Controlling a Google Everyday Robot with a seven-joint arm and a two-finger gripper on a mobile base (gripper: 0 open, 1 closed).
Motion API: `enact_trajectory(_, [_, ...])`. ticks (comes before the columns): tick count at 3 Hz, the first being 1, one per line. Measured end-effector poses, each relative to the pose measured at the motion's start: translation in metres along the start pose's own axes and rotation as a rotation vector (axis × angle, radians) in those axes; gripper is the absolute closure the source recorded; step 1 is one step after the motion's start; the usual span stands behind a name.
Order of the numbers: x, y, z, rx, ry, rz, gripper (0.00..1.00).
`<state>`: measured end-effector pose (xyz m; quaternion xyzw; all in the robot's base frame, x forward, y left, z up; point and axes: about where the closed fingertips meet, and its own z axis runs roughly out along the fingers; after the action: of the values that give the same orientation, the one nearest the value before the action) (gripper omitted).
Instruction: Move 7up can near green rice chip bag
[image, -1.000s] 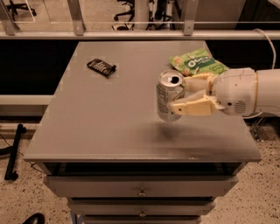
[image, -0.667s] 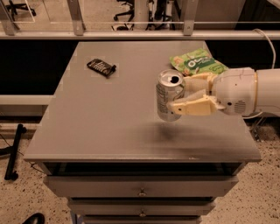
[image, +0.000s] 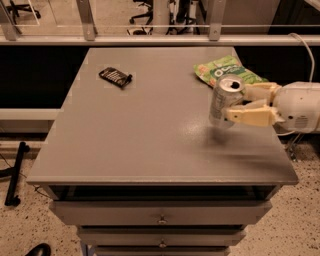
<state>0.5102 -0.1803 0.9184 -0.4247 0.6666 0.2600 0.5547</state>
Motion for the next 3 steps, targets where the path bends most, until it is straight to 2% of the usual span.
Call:
enact_trajectory(1, [0.013, -0.049, -0.031, 0.088, 0.004, -0.018, 1.00])
enact_trajectory(2, [0.026, -0.085, -0.053, 0.142, 0.028, -0.018, 1.00])
enact_trajectory(3, [0.045, -0.107, -0.063, 0.166, 0.039, 0.011, 1.00])
